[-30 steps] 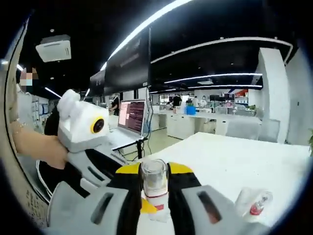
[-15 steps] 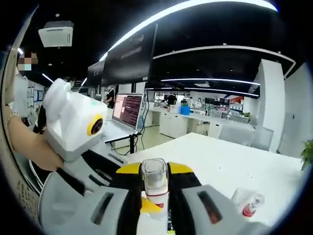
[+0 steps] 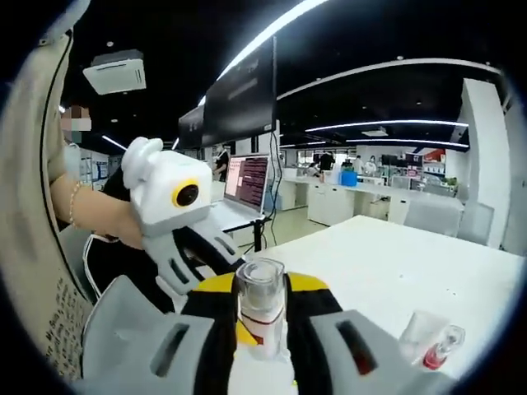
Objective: Arrange the skincare products in the storage area until every visible bottle or jar stands upright without overlapping.
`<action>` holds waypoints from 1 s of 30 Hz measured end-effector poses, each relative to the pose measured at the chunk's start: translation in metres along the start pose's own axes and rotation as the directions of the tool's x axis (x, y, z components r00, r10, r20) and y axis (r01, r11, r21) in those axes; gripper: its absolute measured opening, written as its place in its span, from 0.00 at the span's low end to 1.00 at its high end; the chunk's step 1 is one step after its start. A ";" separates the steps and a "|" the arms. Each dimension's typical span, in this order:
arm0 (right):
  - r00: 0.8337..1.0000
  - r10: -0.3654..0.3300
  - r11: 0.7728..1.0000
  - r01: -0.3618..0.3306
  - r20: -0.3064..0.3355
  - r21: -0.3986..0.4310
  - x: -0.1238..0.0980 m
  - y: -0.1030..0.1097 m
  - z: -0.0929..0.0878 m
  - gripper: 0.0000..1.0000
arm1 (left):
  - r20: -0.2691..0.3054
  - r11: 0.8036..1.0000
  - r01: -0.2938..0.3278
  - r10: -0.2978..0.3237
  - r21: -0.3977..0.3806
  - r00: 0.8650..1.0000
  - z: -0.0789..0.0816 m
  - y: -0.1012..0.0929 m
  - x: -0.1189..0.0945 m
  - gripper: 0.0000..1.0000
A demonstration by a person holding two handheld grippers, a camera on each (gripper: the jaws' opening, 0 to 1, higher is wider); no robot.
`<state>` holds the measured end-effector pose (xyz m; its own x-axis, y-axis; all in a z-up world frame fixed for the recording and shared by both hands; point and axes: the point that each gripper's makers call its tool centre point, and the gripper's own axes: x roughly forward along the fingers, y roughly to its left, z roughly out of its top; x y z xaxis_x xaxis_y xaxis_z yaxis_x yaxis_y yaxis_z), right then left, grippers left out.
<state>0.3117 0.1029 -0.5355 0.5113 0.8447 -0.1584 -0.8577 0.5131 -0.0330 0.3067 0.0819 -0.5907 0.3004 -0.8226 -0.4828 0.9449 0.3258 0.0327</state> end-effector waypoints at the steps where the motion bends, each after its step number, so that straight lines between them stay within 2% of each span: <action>1: 1.000 0.009 1.000 -0.009 -0.001 -0.001 -0.002 0.001 -0.001 0.22 | 0.000 1.000 0.026 -0.026 0.004 1.000 0.000 -0.003 0.002 0.16; 5: 1.000 0.005 1.000 -0.005 -0.030 0.008 -0.007 -0.001 -0.012 0.23 | -0.024 0.996 0.082 -0.081 0.041 0.996 -0.003 -0.010 0.015 0.16; 8: 0.999 -0.017 1.000 0.017 -0.038 0.008 -0.011 -0.005 -0.018 0.22 | -0.026 0.994 0.101 -0.100 0.044 0.995 -0.004 -0.010 0.023 0.16; 16: 0.992 -0.109 0.994 0.110 -0.069 0.019 -0.022 -0.022 -0.034 0.21 | -0.034 0.987 0.153 -0.152 0.055 0.988 -0.007 -0.011 0.050 0.16; 24: 0.965 -0.219 0.976 0.218 -0.146 -0.018 -0.038 -0.049 -0.066 0.21 | -0.065 0.981 0.177 -0.173 0.075 0.983 -0.012 -0.013 0.091 0.16; 30: 0.948 -0.254 0.966 0.259 -0.194 0.001 -0.047 -0.066 -0.092 0.22 | -0.082 0.980 0.187 -0.181 0.073 0.980 -0.023 -0.013 0.123 0.16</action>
<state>0.3397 0.0149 -0.6170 0.6921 0.6404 -0.3331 -0.6959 0.7145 -0.0723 0.3282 -0.0132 -0.6708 0.1124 -0.8268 -0.5512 0.9913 0.1312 0.0055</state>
